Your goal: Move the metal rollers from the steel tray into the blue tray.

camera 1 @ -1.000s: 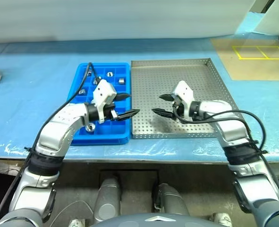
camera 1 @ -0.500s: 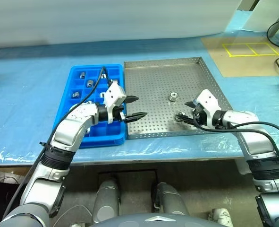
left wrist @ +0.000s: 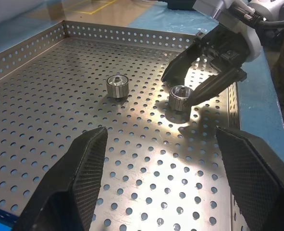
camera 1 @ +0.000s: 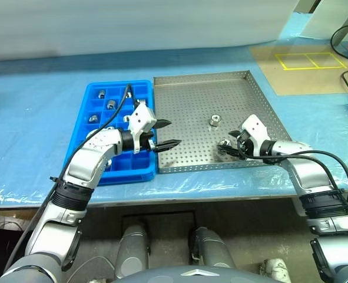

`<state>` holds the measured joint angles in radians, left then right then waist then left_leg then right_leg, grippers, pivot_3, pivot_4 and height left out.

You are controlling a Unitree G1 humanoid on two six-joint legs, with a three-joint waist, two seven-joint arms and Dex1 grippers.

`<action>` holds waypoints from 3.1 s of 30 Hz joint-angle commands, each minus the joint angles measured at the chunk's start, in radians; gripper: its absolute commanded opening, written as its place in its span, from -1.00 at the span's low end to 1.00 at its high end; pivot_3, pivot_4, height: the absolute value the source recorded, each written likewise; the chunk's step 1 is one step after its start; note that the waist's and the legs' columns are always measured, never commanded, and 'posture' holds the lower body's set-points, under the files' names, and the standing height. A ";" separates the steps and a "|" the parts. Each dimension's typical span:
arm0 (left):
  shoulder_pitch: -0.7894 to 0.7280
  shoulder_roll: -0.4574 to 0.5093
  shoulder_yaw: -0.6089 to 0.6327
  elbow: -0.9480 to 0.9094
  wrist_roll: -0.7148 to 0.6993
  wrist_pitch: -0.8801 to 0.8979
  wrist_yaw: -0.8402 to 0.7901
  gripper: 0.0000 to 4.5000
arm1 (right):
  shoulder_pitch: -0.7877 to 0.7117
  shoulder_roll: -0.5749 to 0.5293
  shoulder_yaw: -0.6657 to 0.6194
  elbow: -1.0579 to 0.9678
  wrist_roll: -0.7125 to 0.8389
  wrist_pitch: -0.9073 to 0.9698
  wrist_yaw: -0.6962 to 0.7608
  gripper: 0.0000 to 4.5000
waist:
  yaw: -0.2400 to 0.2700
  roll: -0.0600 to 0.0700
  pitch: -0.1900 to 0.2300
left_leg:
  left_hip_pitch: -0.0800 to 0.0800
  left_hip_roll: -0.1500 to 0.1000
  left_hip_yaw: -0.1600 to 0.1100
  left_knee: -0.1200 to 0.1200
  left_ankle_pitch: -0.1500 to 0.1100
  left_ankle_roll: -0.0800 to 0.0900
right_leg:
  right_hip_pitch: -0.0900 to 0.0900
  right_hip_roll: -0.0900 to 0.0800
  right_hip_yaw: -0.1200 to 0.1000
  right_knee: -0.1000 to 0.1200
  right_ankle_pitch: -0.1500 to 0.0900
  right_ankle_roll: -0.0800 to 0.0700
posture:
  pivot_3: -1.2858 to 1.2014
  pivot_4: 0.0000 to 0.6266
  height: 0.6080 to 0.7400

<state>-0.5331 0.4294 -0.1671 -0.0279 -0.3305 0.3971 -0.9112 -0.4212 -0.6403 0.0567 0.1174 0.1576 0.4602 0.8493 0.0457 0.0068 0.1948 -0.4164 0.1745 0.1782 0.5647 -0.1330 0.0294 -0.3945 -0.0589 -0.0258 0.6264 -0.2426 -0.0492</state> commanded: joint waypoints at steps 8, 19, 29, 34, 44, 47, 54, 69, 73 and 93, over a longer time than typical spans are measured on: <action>0.013 0.008 0.019 -0.034 0.009 -0.012 0.016 0.69 | -0.052 0.011 0.039 0.082 -0.027 -0.062 0.028 0.29 | 0.001 0.000 0.000 | 0.000 0.000 0.000 0.000 0.000 0.000 | 0.000 0.000 0.000 0.000 0.000 0.000 | -0.05 -0.52 1.00; 0.019 0.017 0.020 -0.044 0.015 -0.007 0.028 0.69 | -0.052 0.022 0.051 0.086 -0.040 -0.080 0.033 -0.27 | 0.001 0.000 0.000 | 0.001 0.000 0.000 0.001 0.000 0.000 | 0.002 0.000 0.000 0.000 0.000 0.000 | -0.04 -0.52 1.00; 0.015 0.128 0.133 -0.115 -0.046 0.012 -0.009 0.69 | -0.114 0.063 0.028 -0.063 0.042 0.005 0.057 -0.27 | -0.002 0.000 0.000 | 0.001 0.000 0.000 -0.001 0.000 0.000 | 0.001 0.000 0.000 0.000 0.000 0.000 | -0.01 -0.52 1.00; 0.029 0.232 0.224 -0.120 -0.058 0.043 -0.003 0.69 | -0.200 0.155 0.080 -0.075 0.063 0.013 0.075 -0.27 | 0.001 0.001 0.000 | 0.000 0.001 0.000 -0.001 0.000 0.000 | -0.001 0.000 0.000 0.000 0.000 0.000 | 0.04 -0.52 1.00; 0.163 0.295 0.395 -0.216 -0.063 0.113 0.140 0.69 | -0.463 0.456 0.176 0.372 -0.041 -0.264 0.030 -0.27 | 0.036 0.000 0.000 | -0.007 0.001 -0.001 -0.002 0.001 -0.001 | -0.007 0.000 -0.002 0.001 0.000 -0.001 | 0.19 -0.52 1.00; 0.211 0.299 0.430 -0.274 -0.079 0.143 0.169 0.69 | -0.509 0.495 0.173 0.485 -0.061 -0.332 0.026 -0.27 | 0.063 0.001 0.000 | -0.010 0.001 -0.001 -0.002 0.000 -0.001 | -0.009 0.000 -0.003 0.000 0.000 -0.001 | 0.21 -0.52 1.00; 0.267 0.288 0.463 -0.343 -0.097 0.192 0.232 0.69 | -0.537 0.556 0.167 0.616 -0.086 -0.399 0.006 -0.27 | 0.086 0.000 0.000 | -0.012 0.001 -0.002 0.000 0.000 -0.001 | -0.009 -0.001 -0.005 0.001 0.000 -0.001 | 0.24 -0.52 1.00; 0.195 0.272 0.378 -0.310 -0.120 0.197 0.222 0.69 | -0.502 0.577 0.100 0.606 -0.069 -0.365 -0.044 0.62 | 0.083 0.000 0.000 | -0.007 0.001 -0.002 0.000 0.003 -0.006 | -0.012 -0.001 -0.002 0.013 -0.001 -0.003 | 0.16 -0.52 1.00; 0.142 0.252 0.323 -0.251 -0.100 0.170 0.204 0.69 | -0.481 0.545 0.087 0.542 -0.079 -0.351 -0.064 0.62 | 0.080 0.000 0.000 | -0.007 0.001 -0.001 0.000 0.004 -0.007 | -0.012 0.000 -0.002 0.013 -0.001 -0.003 | 0.13 -0.52 1.00; 0.020 0.090 0.155 -0.066 -0.049 0.046 0.130 0.69 | -0.400 0.320 -0.071 0.445 -0.079 -0.280 -0.289 0.62 | 0.019 0.000 0.000 | -0.006 0.001 0.000 -0.001 0.006 -0.010 | -0.013 0.001 0.001 0.013 -0.001 -0.003 | -0.02 -0.52 1.00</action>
<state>-0.5021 0.5193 -0.0111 -0.0845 -0.3858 0.4660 -0.7768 -0.8097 -0.3208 0.0041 0.5567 0.0872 0.2139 0.5922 0.0648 0.0063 0.1950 -0.4223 0.1757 0.1780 0.5641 -0.1268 0.0192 -0.4074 -0.0576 -0.0249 0.6391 -0.2441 -0.0526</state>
